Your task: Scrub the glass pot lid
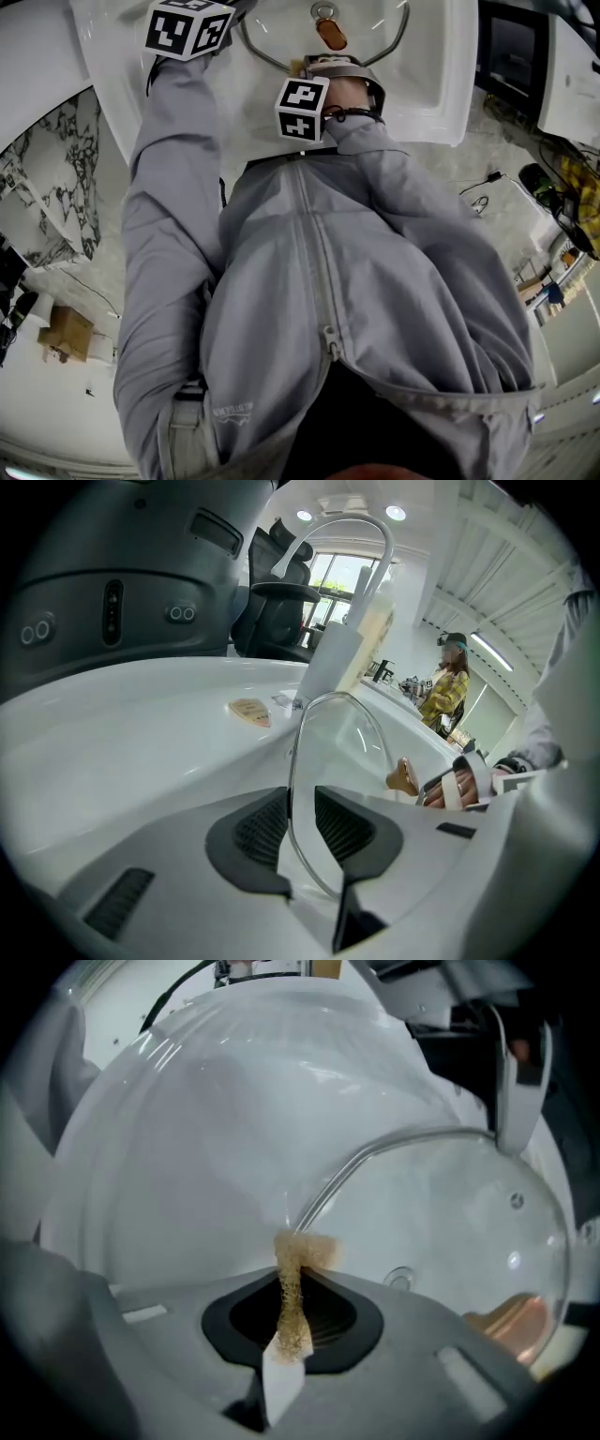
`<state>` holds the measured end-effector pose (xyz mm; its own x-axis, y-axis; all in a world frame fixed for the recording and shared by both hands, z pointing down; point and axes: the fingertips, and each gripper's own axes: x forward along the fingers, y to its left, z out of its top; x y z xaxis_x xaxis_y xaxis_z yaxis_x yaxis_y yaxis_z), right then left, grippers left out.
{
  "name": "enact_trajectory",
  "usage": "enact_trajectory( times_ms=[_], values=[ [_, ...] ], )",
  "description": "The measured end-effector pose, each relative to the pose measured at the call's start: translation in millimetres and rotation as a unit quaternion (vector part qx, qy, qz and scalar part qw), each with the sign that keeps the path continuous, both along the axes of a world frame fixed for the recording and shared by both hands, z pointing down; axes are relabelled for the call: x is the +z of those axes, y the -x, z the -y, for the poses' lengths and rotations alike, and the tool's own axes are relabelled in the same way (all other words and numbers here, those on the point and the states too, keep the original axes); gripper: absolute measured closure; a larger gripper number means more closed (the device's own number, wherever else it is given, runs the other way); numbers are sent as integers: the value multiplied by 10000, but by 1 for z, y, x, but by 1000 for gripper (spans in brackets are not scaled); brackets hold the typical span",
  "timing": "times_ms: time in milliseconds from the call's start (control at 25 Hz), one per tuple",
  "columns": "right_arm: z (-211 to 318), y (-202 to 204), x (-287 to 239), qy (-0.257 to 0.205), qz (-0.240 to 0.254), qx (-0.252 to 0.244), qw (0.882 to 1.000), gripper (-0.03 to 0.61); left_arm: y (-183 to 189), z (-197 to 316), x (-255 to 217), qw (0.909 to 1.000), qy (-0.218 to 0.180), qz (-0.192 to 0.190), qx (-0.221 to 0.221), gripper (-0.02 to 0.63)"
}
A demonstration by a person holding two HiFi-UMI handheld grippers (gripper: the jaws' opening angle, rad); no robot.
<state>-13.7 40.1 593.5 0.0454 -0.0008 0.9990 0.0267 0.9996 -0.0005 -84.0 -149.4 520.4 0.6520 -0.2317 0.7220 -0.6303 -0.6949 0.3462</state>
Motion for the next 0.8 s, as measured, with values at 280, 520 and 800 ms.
enact_trajectory(
  times_ms=[280, 520, 800],
  values=[
    [-17, -19, 0, 982, 159, 582, 9933, 543, 2, 0, 0, 10000, -10, -23, -44, 526],
    [-11, -40, -34, 929, 565, 838, 9905, 543, 1, 3, -6, 9999, -118, 16, -48, 526],
    [17, -87, -84, 352, 969, 1454, 9840, 543, 5, 2, -8, 9975, -457, 488, -224, 526]
  ],
)
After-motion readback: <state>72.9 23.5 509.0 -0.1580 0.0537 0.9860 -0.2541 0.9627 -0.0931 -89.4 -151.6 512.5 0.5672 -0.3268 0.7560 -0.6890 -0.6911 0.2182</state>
